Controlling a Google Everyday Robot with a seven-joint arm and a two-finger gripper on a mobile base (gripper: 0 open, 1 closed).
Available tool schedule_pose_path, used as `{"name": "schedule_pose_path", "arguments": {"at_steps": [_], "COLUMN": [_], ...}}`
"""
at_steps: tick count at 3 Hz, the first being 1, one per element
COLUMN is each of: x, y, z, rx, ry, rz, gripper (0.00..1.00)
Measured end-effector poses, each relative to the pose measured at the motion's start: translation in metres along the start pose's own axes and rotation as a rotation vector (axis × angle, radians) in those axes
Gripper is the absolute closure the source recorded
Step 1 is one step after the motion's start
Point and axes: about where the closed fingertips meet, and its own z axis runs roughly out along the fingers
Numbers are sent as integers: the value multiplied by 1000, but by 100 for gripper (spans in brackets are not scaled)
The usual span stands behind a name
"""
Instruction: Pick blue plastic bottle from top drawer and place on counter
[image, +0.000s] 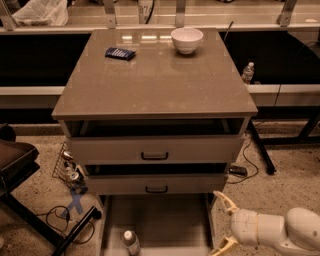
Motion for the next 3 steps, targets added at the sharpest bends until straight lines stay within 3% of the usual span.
{"name": "schedule_pose_path", "arguments": {"at_steps": [1, 2, 3], "x": [52, 89, 89], "y": [9, 26, 26], "z": [38, 65, 65], "rx": [-19, -43, -43], "ry": [-70, -110, -110], "rz": [27, 92, 92], "gripper": [0, 0, 0]}}
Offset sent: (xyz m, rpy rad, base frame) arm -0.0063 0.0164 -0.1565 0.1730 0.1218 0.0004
